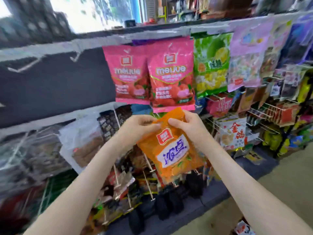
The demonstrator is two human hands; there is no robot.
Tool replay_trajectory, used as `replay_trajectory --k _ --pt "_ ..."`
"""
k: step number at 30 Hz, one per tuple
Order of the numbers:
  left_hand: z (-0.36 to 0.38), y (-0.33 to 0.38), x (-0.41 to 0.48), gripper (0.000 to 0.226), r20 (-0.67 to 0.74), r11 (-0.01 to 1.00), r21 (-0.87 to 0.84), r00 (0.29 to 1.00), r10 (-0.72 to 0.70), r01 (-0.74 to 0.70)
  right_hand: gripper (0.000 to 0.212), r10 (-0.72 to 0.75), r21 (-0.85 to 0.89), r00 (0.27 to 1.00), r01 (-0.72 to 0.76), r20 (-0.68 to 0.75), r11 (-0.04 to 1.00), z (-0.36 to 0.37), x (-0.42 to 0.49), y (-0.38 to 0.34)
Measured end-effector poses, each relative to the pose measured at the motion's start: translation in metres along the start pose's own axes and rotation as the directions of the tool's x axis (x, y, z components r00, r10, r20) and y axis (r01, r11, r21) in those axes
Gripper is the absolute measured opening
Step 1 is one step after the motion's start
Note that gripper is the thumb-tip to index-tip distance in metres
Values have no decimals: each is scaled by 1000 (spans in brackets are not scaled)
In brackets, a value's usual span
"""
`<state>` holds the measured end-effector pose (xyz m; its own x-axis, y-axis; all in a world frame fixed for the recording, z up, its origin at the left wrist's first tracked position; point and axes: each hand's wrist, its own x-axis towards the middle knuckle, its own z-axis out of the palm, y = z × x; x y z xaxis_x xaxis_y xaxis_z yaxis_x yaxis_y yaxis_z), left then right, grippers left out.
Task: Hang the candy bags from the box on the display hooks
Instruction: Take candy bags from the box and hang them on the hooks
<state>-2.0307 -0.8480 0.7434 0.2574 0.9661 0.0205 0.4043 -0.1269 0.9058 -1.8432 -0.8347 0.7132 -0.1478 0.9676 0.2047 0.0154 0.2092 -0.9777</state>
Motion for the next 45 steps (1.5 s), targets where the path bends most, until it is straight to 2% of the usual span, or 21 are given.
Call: replay_trajectory --k 4,7,12,16,20,23,27,34,42,45 --pt "-62 22 -21 11 -212 996 37 973 91 -85 5 -126 96 992 125 -1 987 53 19 -49" --pt "-102 34 -32 16 -387 989 77 910 148 -128 2 -191 150 982 187 12 971 80 35 -77" --pt "-152 41 -45 15 -583 980 -13 798 152 -197 7 -225 202 971 204 85 958 126 63 -111" --pt "-176 35 -39 21 -625 961 -191 779 37 -199 6 -164 305 986 143 44 942 157 87 -118" --pt "-185 32 -24 28 -624 944 -282 780 -46 -170 14 -127 287 992 119 9 951 176 104 -116" --pt "-187 30 -13 27 -635 930 -312 771 -52 -194 21 -91 290 996 92 -18 953 181 111 -113" --pt "-187 32 0 16 -659 919 -311 752 -25 -242 24 -83 287 995 96 -59 953 182 122 -112" --pt "-189 13 19 11 -720 936 -264 694 -31 -232 20 -145 68 987 150 -69 986 187 144 -102" --pt "-201 5 43 13 -796 961 -194 604 -37 -197 18 -232 -145 964 213 -133 966 197 179 -97" --pt "-207 1 52 15 -820 959 -193 572 -42 -207 29 -284 -244 941 236 -185 941 205 186 -100"
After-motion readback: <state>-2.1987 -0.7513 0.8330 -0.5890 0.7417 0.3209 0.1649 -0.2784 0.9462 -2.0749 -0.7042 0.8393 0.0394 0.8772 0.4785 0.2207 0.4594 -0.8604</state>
